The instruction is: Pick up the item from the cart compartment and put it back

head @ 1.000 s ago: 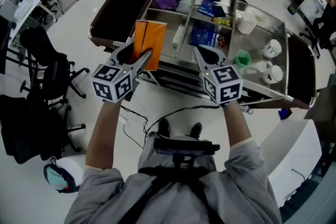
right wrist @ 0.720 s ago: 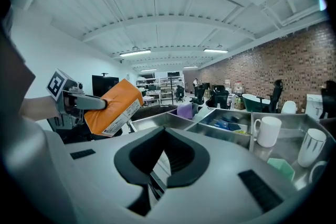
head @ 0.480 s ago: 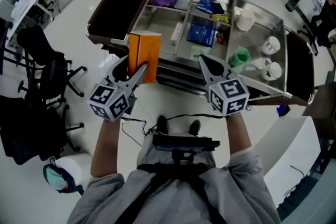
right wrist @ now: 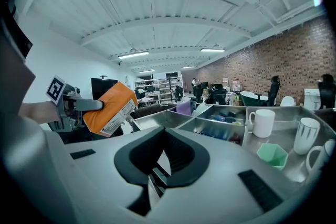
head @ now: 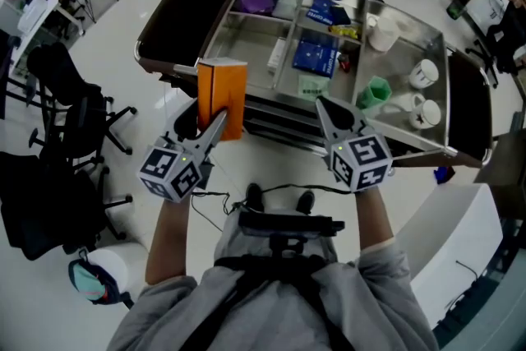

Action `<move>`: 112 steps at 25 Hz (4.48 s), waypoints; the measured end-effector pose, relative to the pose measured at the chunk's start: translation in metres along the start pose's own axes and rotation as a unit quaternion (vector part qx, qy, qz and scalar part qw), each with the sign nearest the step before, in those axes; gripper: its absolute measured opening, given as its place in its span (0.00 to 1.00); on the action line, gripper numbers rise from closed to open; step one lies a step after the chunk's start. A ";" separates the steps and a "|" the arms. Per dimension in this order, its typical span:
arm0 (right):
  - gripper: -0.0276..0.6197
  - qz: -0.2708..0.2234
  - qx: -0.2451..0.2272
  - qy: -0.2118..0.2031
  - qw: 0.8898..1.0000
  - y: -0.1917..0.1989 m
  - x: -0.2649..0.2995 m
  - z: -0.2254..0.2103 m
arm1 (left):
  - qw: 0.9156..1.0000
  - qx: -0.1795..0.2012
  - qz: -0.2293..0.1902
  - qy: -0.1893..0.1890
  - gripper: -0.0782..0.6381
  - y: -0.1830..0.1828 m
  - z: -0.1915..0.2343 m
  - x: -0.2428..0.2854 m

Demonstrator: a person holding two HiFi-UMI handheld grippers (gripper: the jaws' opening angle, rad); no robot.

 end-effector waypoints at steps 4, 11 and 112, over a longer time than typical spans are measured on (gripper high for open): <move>0.06 0.003 -0.003 0.000 1.000 0.002 0.000 0.000 | 1.000 -0.001 0.004 0.000 0.45 0.000 0.000 0.000; 0.06 0.000 -0.013 -0.005 1.000 -0.004 0.005 0.001 | 1.000 0.010 0.019 0.001 0.45 -0.003 0.002 0.007; 0.06 0.051 -0.048 0.018 0.997 -0.042 0.087 -0.023 | 0.992 0.095 0.078 -0.009 0.11 -0.015 0.029 0.119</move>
Point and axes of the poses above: the fingertips, and each gripper's own axes: x forward along the fingers, z to its left, y out of its underside, the point moved 1 cm from there along -x, backward along the fingers, and after that the axes turned 7 degrees about -z, right-handed, at the moved point
